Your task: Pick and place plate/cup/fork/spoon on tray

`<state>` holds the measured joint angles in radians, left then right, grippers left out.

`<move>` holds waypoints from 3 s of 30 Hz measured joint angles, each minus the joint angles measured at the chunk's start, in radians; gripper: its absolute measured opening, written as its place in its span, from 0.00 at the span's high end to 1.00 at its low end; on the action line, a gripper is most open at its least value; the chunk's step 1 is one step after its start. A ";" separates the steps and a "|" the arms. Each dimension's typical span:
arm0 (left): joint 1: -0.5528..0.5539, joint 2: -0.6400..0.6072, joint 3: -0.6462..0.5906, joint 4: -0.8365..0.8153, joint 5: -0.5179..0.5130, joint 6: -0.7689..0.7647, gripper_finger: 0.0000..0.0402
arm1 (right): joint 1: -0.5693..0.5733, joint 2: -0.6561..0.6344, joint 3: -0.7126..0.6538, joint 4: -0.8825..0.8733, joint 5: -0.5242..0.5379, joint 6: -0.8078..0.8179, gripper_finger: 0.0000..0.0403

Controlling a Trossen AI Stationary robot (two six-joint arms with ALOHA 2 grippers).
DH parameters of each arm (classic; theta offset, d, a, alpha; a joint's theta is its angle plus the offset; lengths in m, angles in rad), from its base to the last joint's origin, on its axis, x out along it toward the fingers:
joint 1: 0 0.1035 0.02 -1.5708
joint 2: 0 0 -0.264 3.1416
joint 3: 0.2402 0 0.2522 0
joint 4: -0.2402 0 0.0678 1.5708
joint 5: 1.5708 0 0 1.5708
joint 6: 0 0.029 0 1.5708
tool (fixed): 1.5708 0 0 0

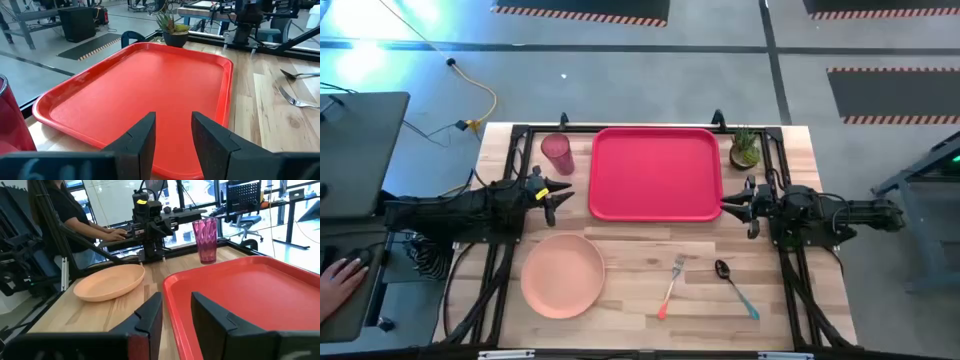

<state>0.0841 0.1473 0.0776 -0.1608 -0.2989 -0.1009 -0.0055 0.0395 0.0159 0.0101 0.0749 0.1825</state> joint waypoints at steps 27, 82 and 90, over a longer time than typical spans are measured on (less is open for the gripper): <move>0.000 0.000 0.000 0.000 0.000 0.000 0.71 | 0.000 0.000 0.000 0.000 0.000 0.000 0.77; 0.000 0.000 0.000 0.053 0.001 -0.016 0.71 | 0.000 0.000 0.000 0.000 0.000 0.000 0.77; 0.000 0.000 0.000 0.054 0.001 -0.275 0.71 | 0.000 0.000 0.000 0.000 0.000 0.000 0.77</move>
<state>0.0844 0.1474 0.0776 -0.1070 -0.2978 -0.3756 -0.0059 0.0396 0.0161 0.0101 0.0747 0.1824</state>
